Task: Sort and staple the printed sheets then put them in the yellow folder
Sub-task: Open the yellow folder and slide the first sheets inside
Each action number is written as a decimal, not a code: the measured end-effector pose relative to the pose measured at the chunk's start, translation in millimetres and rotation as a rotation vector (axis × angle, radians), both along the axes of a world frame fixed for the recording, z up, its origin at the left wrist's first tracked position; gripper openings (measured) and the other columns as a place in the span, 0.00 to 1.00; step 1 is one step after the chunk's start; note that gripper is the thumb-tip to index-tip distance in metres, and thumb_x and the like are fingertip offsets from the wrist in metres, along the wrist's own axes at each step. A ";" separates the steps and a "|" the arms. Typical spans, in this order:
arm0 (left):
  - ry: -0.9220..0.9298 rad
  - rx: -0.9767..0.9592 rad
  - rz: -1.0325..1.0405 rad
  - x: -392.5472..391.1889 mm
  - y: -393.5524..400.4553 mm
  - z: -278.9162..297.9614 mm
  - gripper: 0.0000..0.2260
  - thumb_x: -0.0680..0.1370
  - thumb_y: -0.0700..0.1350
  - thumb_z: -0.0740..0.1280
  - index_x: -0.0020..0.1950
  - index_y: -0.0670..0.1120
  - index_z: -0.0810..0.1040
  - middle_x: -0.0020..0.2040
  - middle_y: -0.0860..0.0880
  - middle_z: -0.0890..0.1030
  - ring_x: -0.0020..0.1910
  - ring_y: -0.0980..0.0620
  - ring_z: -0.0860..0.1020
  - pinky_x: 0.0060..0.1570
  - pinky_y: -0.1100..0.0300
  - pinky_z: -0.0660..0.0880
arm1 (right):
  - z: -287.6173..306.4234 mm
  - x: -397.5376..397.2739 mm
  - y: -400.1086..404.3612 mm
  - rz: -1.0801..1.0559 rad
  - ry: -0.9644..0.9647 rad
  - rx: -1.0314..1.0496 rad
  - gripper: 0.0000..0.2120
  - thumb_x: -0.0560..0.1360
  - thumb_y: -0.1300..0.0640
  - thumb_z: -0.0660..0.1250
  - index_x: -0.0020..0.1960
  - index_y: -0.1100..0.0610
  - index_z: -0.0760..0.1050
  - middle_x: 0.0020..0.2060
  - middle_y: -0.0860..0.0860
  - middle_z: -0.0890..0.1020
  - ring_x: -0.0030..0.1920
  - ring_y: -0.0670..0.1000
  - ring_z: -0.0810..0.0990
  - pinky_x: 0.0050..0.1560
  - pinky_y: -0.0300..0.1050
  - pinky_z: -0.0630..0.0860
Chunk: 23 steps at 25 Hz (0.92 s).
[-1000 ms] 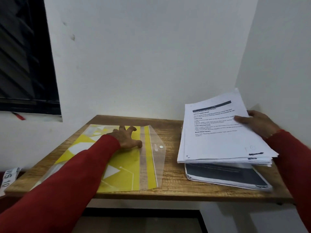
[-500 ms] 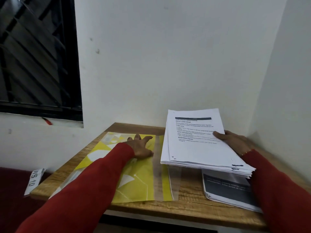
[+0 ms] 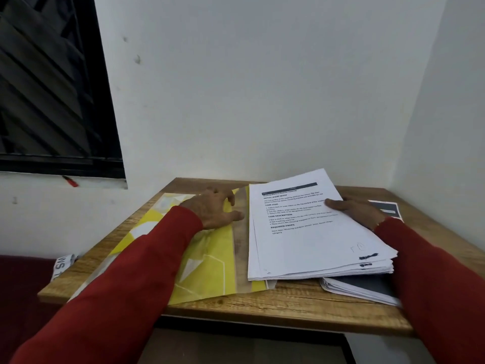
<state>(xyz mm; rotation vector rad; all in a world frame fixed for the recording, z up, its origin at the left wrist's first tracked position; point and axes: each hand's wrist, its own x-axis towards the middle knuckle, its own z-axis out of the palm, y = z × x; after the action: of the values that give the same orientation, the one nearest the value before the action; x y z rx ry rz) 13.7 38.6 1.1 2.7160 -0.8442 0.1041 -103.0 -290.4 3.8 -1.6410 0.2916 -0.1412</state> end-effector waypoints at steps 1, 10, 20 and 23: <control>0.003 -0.013 -0.004 -1.2 -0.3 1.2 0.19 0.71 0.67 0.66 0.56 0.59 0.70 0.60 0.51 0.70 0.60 0.47 0.73 0.62 0.48 0.73 | 0.7 -1.3 1.2 -0.003 0.003 0.013 0.20 0.78 0.59 0.66 0.66 0.67 0.74 0.59 0.64 0.80 0.58 0.65 0.79 0.59 0.60 0.77; -0.008 -0.294 -0.082 -8.7 -1.5 8.1 0.10 0.77 0.49 0.66 0.58 0.52 0.73 0.38 0.50 0.78 0.39 0.49 0.78 0.38 0.57 0.75 | 2.1 -20.3 15.5 0.252 0.088 0.172 0.17 0.78 0.62 0.64 0.66 0.57 0.75 0.61 0.61 0.81 0.62 0.64 0.79 0.60 0.59 0.77; 0.052 -0.384 -0.096 -17.7 -4.3 13.6 0.11 0.76 0.45 0.67 0.57 0.49 0.74 0.41 0.47 0.77 0.27 0.52 0.75 0.19 0.60 0.72 | 28.9 25.1 59.3 0.132 0.002 -0.179 0.11 0.78 0.68 0.63 0.60 0.64 0.75 0.45 0.56 0.83 0.33 0.48 0.85 0.36 0.40 0.82; 0.069 -0.407 -0.100 -19.0 -3.3 14.9 0.11 0.75 0.45 0.67 0.57 0.49 0.74 0.40 0.48 0.76 0.30 0.48 0.77 0.19 0.56 0.75 | 14.9 50.5 104.2 0.164 0.060 -0.142 0.12 0.80 0.63 0.62 0.62 0.65 0.75 0.45 0.56 0.83 0.35 0.48 0.84 0.43 0.44 0.80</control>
<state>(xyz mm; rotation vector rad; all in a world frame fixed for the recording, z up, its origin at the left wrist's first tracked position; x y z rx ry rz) -5.3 35.3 16.0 2.2819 -0.8339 0.1425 -52.5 -186.2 18.7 -1.8051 0.1948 0.0114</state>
